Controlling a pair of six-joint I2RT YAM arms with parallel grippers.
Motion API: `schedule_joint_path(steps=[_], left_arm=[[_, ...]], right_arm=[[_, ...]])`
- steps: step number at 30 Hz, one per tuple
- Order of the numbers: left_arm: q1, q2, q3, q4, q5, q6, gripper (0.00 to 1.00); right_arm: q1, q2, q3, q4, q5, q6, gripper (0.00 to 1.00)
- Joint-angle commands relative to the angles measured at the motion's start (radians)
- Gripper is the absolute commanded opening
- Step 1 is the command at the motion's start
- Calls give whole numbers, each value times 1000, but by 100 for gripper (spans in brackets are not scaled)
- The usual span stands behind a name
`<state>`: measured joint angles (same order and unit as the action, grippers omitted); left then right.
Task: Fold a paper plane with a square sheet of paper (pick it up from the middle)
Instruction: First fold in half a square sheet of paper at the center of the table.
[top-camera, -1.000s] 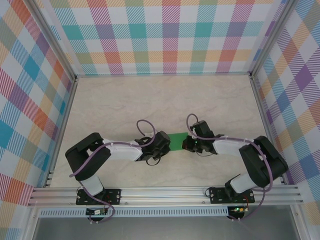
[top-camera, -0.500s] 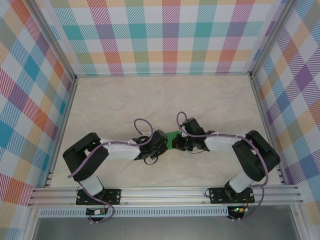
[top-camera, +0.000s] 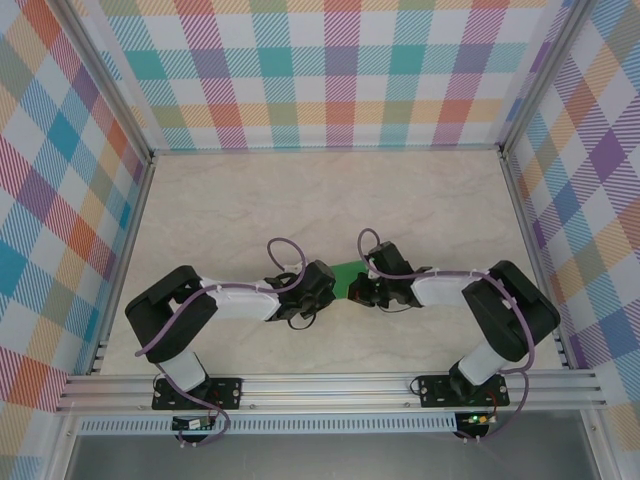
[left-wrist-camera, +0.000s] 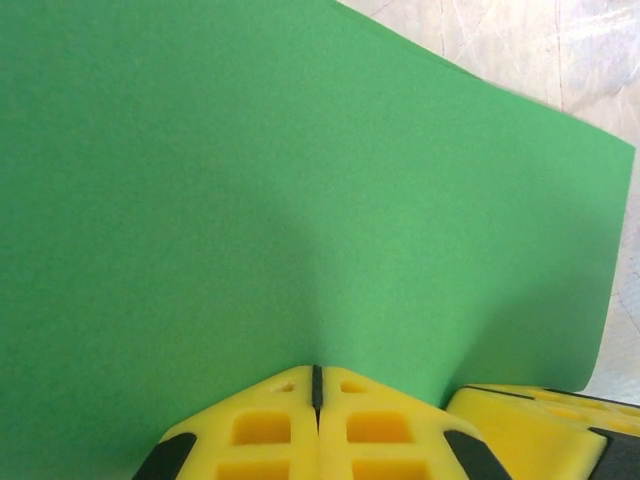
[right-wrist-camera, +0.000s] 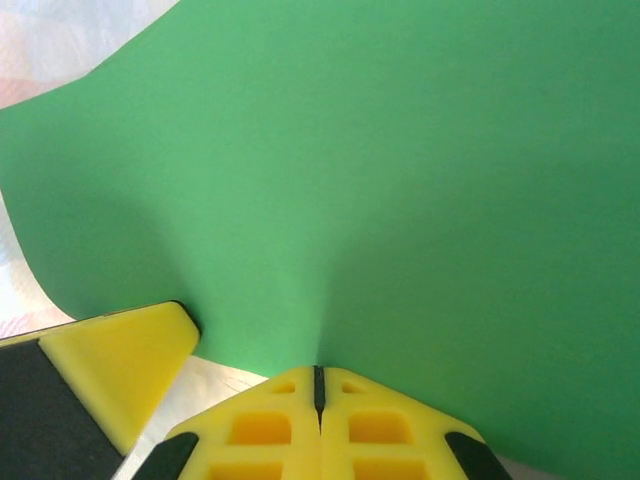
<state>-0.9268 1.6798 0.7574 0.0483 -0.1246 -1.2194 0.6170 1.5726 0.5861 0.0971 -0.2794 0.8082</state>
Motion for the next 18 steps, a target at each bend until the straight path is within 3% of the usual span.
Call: schedule_joint_path(steps=[1,5,10,18], left_arm=[[13,50,-69,-154,-13,-14,0],[14,46,-75,-147,-10,-10,0],[13,40,-72,-137,1,-2,0],[13,60,-57,-133,12,-2,0]], right_arm=[[-66,-32,-84,-125,133,22,0],[-114,-115,-106,-163,144,21,0],[-91,-199,-42,-164,70,-20,0],[25,-39,105,-80,20,3,0]])
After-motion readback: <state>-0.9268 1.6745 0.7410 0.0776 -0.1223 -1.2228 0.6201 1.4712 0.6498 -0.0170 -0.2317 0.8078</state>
